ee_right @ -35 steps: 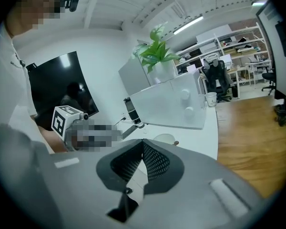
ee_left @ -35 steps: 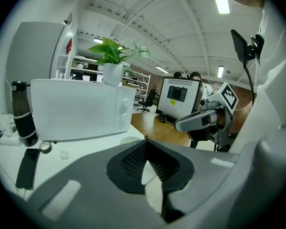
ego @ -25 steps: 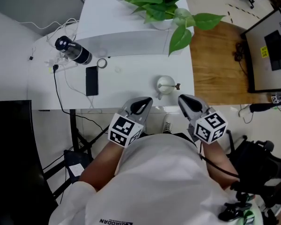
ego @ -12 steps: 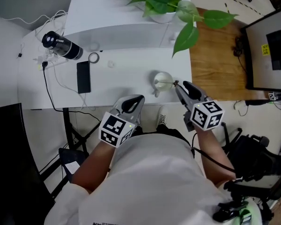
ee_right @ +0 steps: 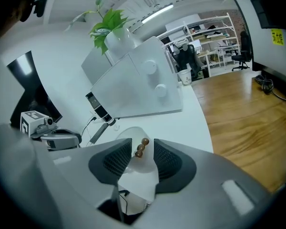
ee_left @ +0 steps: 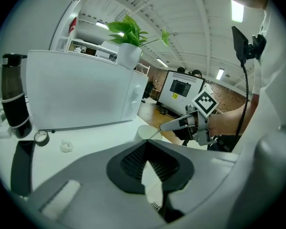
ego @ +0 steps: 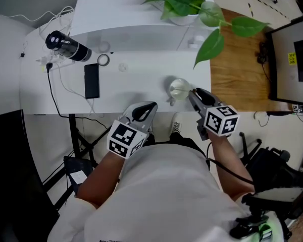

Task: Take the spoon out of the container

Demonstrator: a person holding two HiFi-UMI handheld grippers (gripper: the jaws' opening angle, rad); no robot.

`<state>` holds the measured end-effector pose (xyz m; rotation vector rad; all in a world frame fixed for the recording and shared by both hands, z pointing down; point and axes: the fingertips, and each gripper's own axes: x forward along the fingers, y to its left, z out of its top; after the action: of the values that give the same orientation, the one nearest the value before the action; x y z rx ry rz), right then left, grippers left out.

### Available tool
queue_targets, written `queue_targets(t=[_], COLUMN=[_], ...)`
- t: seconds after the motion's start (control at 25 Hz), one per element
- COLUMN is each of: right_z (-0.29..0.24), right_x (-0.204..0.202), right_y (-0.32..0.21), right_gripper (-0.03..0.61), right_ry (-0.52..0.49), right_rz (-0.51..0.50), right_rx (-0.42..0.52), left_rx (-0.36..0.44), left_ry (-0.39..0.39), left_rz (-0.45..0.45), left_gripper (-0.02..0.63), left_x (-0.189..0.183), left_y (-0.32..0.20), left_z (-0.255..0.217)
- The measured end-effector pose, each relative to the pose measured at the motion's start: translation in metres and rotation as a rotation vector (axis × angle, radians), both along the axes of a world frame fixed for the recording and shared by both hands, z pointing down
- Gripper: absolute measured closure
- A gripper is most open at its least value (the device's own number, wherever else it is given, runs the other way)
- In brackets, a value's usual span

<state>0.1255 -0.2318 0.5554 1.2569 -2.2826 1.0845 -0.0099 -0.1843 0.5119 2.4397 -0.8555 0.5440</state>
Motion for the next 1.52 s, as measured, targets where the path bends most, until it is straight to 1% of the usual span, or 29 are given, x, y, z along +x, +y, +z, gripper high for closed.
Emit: queue_targets(t=[0.12, 0.28, 0.44, 0.64, 0.84, 0.96, 1.28, 1.52], right_z=[0.003, 0.006, 0.005, 0.001, -0.011, -0.019, -0.049, -0.099], right_x=[-0.001, -0.001, -0.004, -0.006, -0.004, -0.004, 0.000, -0.001], right_y=[0.001, 0.002, 0.001, 0.000, 0.002, 0.005, 0.020, 0.044], right_gripper=[0.442, 0.476, 0.513, 0.517, 0.522, 0.522, 0.522, 0.522], right_ry=[0.008, 0.017, 0.031, 0.058, 0.081, 0.071, 0.044, -0.042], right_rz=[-0.006, -0.013, -0.026, -0.043, -0.052, -0.051, -0.035, -0.057], right_rx=[-0.008, -0.014, 0.000, 0.025, 0.063, 0.080, 0.128, 0.217], left_rx=[-0.003, -0.005, -0.005, -0.011, -0.017, -0.011, 0.025, 0.059], left_ry=[-0.001, 0.000, 0.000, 0.010, 0.038, 0.046, 0.049, 0.067], left_rz=[0.000, 0.000, -0.003, -0.019, -0.044, -0.056, -0.042, -0.032], left_gripper=[0.609, 0.609, 0.609, 0.609, 0.609, 0.609, 0.609, 0.609], left_x=[0.000, 0.000, -0.001, -0.003, -0.006, -0.008, -0.004, 0.001], left_y=[0.000, 0.000, -0.001, -0.001, -0.003, -0.003, 0.009, 0.023], left_z=[0.001, 0.001, 0.002, 0.001, -0.003, -0.007, -0.023, -0.042])
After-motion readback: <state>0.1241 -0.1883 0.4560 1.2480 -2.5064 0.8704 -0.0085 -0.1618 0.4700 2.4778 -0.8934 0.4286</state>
